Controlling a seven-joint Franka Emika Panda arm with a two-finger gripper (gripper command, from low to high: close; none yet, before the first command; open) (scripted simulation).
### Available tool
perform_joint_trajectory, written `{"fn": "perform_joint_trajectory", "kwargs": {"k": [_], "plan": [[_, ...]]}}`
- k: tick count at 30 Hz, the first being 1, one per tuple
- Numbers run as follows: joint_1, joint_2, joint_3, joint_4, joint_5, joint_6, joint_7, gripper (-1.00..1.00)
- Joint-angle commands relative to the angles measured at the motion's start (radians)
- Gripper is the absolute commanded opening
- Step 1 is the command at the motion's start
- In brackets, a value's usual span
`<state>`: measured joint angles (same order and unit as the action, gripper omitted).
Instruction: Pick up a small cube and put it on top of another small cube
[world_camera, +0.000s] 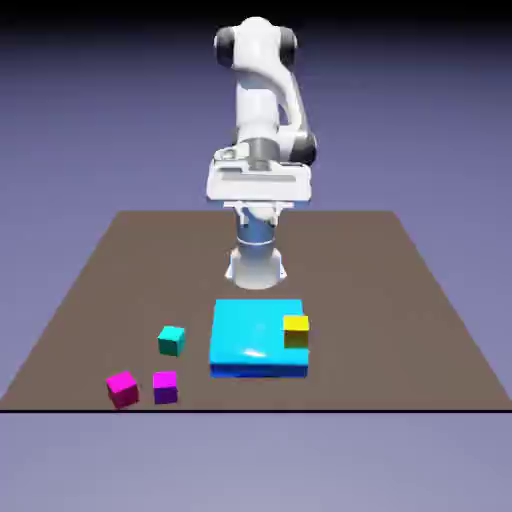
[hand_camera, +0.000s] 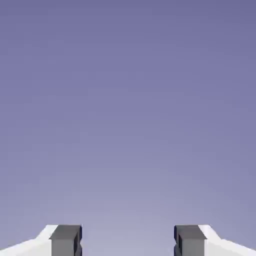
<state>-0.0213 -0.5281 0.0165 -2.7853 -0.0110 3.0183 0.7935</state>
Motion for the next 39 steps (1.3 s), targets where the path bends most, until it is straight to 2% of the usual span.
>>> {"fn": "perform_joint_trajectory", "kwargs": {"k": [1,28,34,35,39], "plan": [[-0.028,0.035,0.014,0.021,-0.009,-0.016,0.044,0.00],[-0.765,0.961,0.380,0.568,-0.253,-0.430,1.205,0.00],[-0.687,1.127,0.284,0.608,-0.340,-0.304,1.266,0.00],[-0.687,1.127,0.284,0.608,-0.340,-0.304,1.266,-1.00],[-0.738,1.018,0.347,0.582,-0.283,-0.387,1.226,-1.00]]}}
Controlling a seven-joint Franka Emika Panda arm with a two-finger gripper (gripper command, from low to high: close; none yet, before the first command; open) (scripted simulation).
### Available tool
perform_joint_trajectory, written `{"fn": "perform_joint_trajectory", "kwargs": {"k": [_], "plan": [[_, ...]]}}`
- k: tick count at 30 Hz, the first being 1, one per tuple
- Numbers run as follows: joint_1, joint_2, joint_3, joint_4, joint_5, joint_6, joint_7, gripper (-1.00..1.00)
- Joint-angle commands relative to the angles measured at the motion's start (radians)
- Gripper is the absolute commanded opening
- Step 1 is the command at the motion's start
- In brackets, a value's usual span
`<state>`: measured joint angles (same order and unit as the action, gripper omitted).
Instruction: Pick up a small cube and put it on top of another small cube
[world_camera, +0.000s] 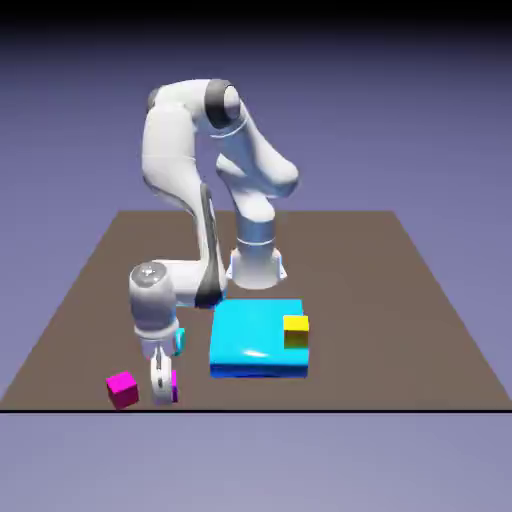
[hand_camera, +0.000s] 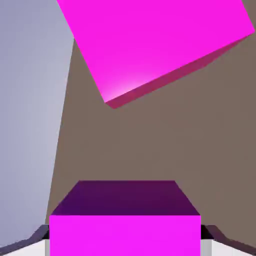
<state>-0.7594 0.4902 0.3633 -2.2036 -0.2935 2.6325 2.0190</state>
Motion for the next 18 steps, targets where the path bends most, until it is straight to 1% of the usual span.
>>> {"fn": "perform_joint_trajectory", "kwargs": {"k": [1,2,6,7,8,12,13,14,18], "plan": [[-0.017,-0.036,0.021,-0.009,0.019,-0.029,-0.013,-1.00],[-0.034,-0.058,0.029,0.002,0.038,-0.059,-0.013,-1.00],[-0.099,-0.070,-0.003,0.147,0.113,-0.200,0.064,-1.00],[-0.101,-0.070,-0.004,0.153,0.116,-0.206,0.067,-1.00],[-0.101,-0.070,-0.004,0.153,0.116,-0.206,0.067,-1.00],[-0.056,0.072,-0.059,0.163,0.052,-0.077,0.109,-1.00],[-0.056,0.072,-0.060,0.163,0.052,-0.077,0.109,1.00],[-0.056,0.072,-0.060,0.163,0.052,-0.077,0.109,1.00],[-0.101,-0.070,-0.004,0.153,0.116,-0.206,0.067,1.00]]}}
